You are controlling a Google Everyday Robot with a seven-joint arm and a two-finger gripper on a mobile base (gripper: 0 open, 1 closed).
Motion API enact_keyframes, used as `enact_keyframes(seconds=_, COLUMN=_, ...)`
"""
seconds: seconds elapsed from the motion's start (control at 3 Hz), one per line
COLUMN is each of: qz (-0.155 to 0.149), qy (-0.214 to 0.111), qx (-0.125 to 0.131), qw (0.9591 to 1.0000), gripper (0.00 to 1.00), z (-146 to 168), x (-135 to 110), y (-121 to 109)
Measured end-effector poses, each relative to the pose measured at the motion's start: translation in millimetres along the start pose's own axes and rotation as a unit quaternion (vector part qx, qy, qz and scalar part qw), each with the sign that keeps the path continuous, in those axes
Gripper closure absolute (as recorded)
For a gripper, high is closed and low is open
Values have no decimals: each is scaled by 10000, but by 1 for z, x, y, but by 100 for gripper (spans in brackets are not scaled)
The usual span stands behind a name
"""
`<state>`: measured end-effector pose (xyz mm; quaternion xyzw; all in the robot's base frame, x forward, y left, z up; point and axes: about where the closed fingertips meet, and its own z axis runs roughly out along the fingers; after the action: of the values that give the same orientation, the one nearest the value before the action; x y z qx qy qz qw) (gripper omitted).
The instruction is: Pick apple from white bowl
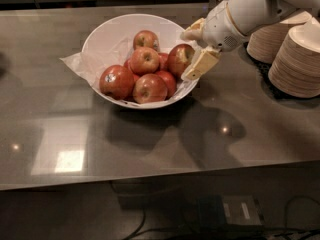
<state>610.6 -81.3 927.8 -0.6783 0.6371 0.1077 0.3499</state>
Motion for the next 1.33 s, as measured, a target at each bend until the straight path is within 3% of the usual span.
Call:
enact_keyframes(seconds=1.0, qz=169, qy=55, qx=-312, qw=9994, gripper=34, z=34, x=12, y=-6)
enact_keyframes(seconds=1.33, qz=218, qy=48, qx=-368, qw=9991, gripper=53, z=39, x=14, y=-8)
